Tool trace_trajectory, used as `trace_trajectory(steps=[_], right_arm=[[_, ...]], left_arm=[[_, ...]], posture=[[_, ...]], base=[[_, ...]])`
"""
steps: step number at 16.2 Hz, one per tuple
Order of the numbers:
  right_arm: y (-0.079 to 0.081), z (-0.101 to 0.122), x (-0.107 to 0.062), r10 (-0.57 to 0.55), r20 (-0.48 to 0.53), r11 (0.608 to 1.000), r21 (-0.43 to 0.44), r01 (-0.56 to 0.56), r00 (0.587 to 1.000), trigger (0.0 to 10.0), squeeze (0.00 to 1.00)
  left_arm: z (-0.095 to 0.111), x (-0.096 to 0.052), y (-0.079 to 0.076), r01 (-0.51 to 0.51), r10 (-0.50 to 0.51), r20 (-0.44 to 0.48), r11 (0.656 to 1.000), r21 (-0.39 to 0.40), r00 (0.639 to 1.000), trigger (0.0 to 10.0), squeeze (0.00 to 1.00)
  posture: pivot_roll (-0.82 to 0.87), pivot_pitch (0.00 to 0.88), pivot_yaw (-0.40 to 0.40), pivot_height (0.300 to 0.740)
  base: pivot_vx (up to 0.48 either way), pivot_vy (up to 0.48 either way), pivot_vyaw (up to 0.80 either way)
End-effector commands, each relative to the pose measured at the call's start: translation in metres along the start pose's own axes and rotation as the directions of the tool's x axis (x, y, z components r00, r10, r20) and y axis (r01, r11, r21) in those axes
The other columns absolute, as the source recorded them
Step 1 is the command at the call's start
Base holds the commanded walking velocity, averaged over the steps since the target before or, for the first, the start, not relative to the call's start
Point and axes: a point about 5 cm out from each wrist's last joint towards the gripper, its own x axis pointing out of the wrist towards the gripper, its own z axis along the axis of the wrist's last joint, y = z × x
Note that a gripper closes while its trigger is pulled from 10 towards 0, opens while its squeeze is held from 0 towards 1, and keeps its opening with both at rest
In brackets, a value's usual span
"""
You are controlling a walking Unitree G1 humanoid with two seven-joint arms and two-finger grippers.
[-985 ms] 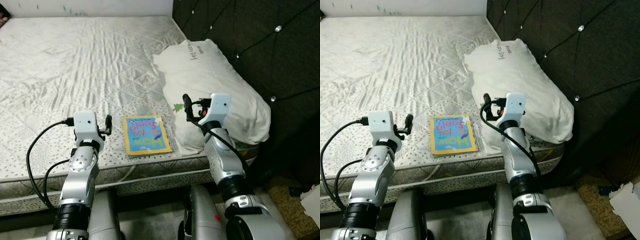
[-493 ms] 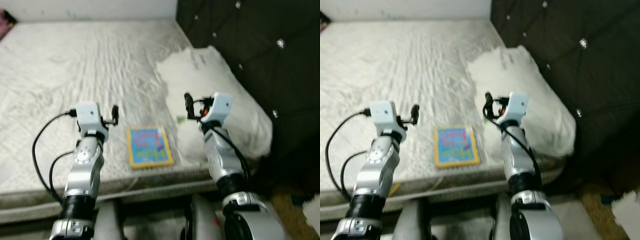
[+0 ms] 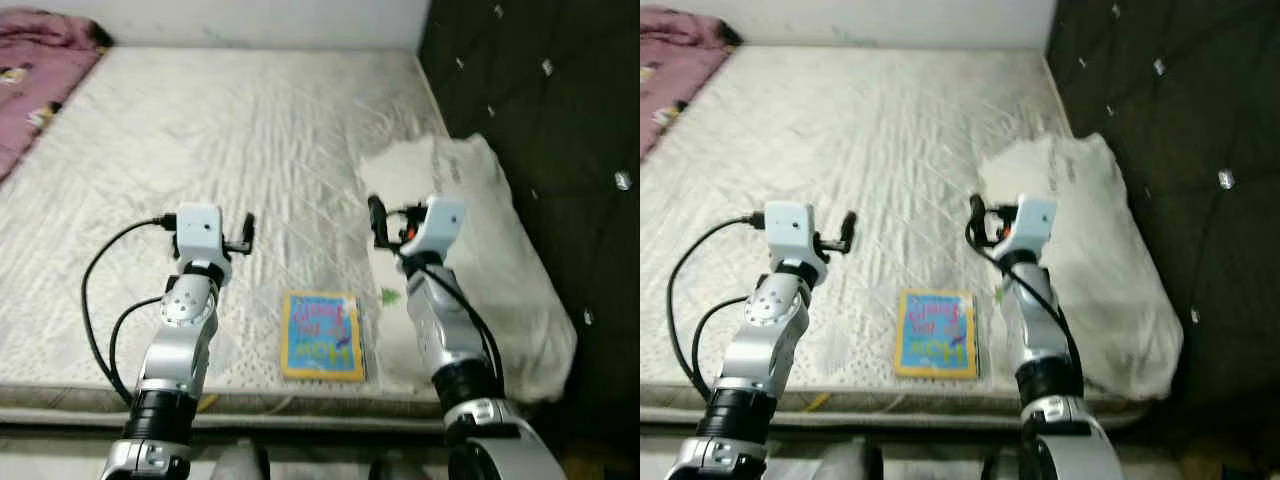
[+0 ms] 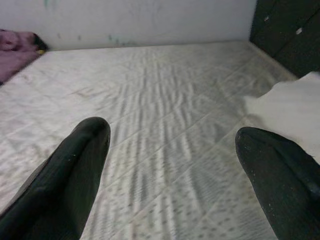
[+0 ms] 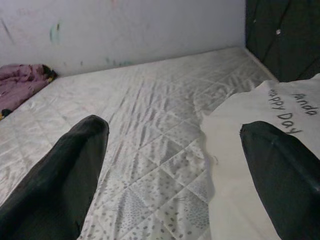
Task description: Clean up the room
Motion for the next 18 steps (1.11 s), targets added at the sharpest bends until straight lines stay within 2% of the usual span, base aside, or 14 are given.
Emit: trace_trajectory(steps=[1,3,5,9,14,18], right_arm=[[0.003,-0.001,0.000,0.003,-0.002,1.000,-0.001,-0.003,1.000,10.0,0.00],[0.004,-0.002,-0.001,0.011,-0.012,1.000,-0.016,-0.011,1.000,10.0,0.00],[0.004,-0.003,-0.003,0.015,-0.015,1.000,-0.020,-0.015,1.000,10.0,0.00],[0.003,-0.012,-0.013,0.004,-0.039,1.000,-0.024,-0.005,0.999,10.0,0.00],[0.005,-0.011,-0.011,-0.001,-0.044,0.999,-0.045,-0.001,0.999,10.0,0.00],[0.006,-0.014,-0.013,-0.008,-0.057,0.999,-0.050,0.005,0.998,10.0,0.00]], left_arm=[[-0.004,-0.003,0.002,0.017,-0.017,-0.013,1.000,0.004,1.000,10.0,0.00],[-0.005,-0.002,0.003,-0.003,0.003,-0.020,1.000,0.013,1.000,10.0,0.00],[-0.006,-0.005,-0.001,0.019,-0.019,-0.018,0.999,0.027,1.000,10.0,0.00],[-0.013,-0.011,0.001,0.030,-0.030,-0.034,1.000,-0.003,0.999,10.0,0.00],[-0.015,-0.012,-0.001,0.030,-0.031,-0.039,0.999,-0.027,0.999,10.0,0.00],[-0.015,-0.010,-0.006,0.041,-0.043,-0.046,0.998,-0.049,0.998,10.0,0.00]], posture=[[0.06,0.000,0.005,0.740],[0.06,0.000,0.004,0.740],[0.05,0.000,0.005,0.740],[0.06,0.000,-0.004,0.740],[0.06,0.000,-0.003,0.740],[0.05,0.000,-0.003,0.740]], base=[[0.000,0.000,0.00],[0.000,0.000,0.00],[0.000,0.000,0.00],[0.000,0.000,0.00],[0.000,0.000,0.00],[0.000,0.435,-0.16]])
